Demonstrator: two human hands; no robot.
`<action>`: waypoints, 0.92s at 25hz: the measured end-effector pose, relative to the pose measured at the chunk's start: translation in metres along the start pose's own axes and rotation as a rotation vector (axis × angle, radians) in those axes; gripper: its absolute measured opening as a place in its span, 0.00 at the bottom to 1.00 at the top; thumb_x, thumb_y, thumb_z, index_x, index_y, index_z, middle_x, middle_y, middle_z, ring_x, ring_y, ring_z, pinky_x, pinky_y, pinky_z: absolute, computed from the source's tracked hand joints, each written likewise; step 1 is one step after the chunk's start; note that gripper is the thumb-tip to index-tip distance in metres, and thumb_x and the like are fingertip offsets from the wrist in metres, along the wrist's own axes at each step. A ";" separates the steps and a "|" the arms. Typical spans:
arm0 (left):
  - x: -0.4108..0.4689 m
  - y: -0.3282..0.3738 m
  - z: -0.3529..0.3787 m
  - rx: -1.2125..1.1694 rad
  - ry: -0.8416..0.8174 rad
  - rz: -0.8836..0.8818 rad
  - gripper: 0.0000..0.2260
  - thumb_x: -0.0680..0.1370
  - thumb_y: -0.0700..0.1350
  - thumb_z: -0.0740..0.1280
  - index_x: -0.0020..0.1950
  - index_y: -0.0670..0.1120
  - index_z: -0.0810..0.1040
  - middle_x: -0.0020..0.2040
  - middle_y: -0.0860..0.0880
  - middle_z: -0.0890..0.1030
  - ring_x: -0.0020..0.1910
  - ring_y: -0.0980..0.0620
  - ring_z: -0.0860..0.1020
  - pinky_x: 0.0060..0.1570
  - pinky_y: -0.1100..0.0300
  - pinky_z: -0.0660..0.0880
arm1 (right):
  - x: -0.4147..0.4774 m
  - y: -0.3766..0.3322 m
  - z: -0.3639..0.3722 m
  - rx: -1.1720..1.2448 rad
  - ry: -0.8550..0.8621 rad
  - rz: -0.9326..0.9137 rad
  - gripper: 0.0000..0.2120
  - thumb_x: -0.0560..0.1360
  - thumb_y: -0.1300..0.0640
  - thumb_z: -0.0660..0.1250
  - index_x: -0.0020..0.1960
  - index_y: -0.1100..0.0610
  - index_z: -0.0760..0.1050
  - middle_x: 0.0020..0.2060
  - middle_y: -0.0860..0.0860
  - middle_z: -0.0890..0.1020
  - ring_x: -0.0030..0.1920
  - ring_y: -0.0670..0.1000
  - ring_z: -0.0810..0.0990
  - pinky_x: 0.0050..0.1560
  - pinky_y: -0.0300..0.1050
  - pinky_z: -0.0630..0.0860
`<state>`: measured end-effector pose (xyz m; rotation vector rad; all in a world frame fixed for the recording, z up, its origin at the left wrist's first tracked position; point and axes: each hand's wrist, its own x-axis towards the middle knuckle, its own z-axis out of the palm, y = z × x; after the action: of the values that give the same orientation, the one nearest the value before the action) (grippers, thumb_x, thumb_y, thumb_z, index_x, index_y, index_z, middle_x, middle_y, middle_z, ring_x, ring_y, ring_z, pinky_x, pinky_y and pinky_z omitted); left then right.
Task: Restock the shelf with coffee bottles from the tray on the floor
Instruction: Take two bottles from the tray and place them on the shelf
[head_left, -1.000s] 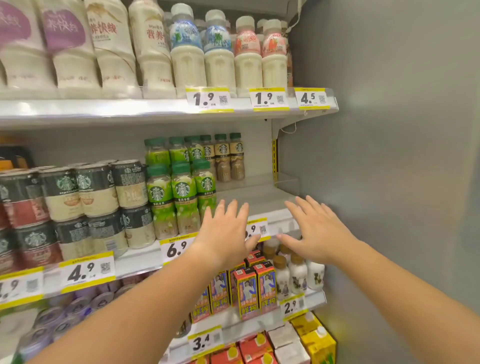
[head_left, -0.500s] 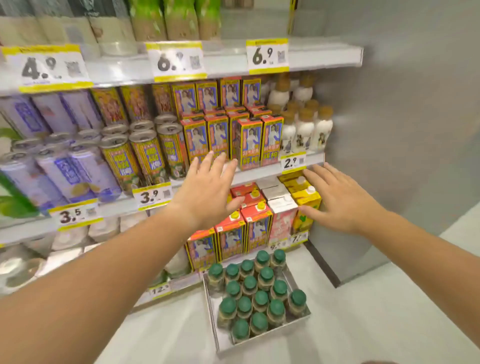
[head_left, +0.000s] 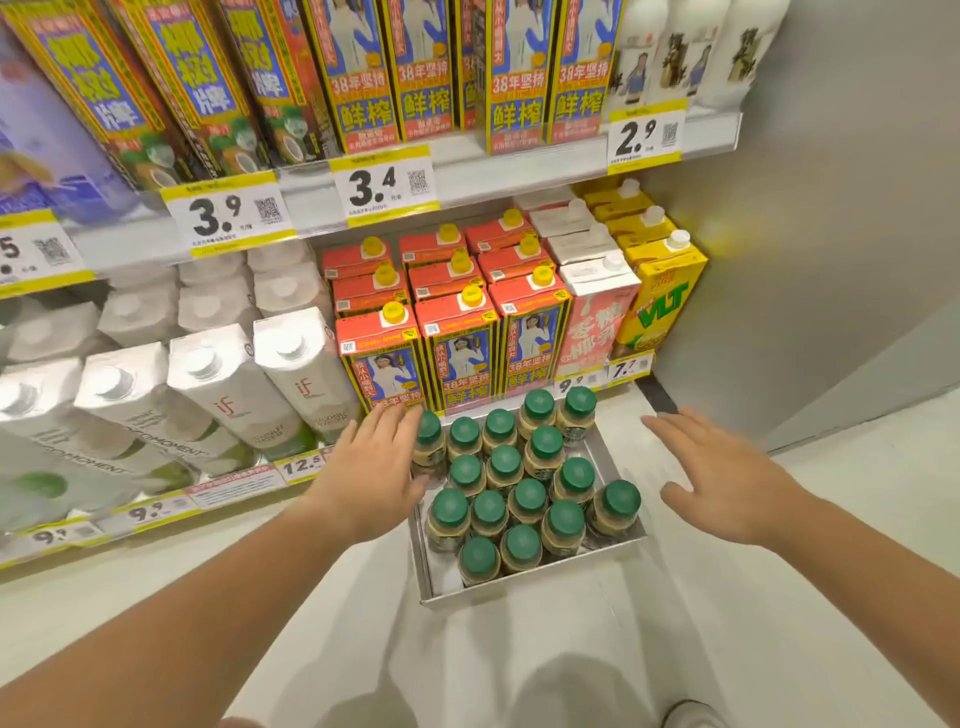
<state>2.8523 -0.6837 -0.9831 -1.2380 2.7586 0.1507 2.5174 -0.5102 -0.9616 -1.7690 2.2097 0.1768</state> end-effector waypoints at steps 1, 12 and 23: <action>-0.001 -0.001 0.014 -0.063 -0.023 -0.045 0.35 0.77 0.56 0.63 0.79 0.44 0.54 0.76 0.44 0.63 0.76 0.43 0.60 0.73 0.46 0.60 | -0.004 0.005 0.015 0.028 -0.033 0.005 0.39 0.70 0.42 0.51 0.80 0.49 0.49 0.79 0.48 0.56 0.80 0.51 0.49 0.77 0.47 0.53; 0.045 0.009 0.108 -0.757 0.124 -0.522 0.26 0.70 0.52 0.77 0.64 0.47 0.72 0.60 0.45 0.73 0.63 0.46 0.70 0.61 0.50 0.69 | -0.011 -0.011 0.114 0.581 0.059 0.062 0.26 0.74 0.39 0.66 0.69 0.43 0.66 0.62 0.37 0.72 0.64 0.42 0.70 0.62 0.38 0.67; 0.043 0.002 0.086 -0.742 0.327 -0.416 0.18 0.69 0.49 0.78 0.56 0.48 0.78 0.56 0.49 0.76 0.57 0.54 0.71 0.55 0.60 0.67 | 0.004 -0.028 0.107 0.795 0.254 0.217 0.18 0.67 0.49 0.77 0.53 0.45 0.75 0.51 0.41 0.77 0.51 0.42 0.77 0.49 0.36 0.70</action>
<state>2.8281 -0.7024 -1.0746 -2.1375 2.6881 1.0903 2.5609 -0.4903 -1.0620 -1.1503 2.1694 -0.8084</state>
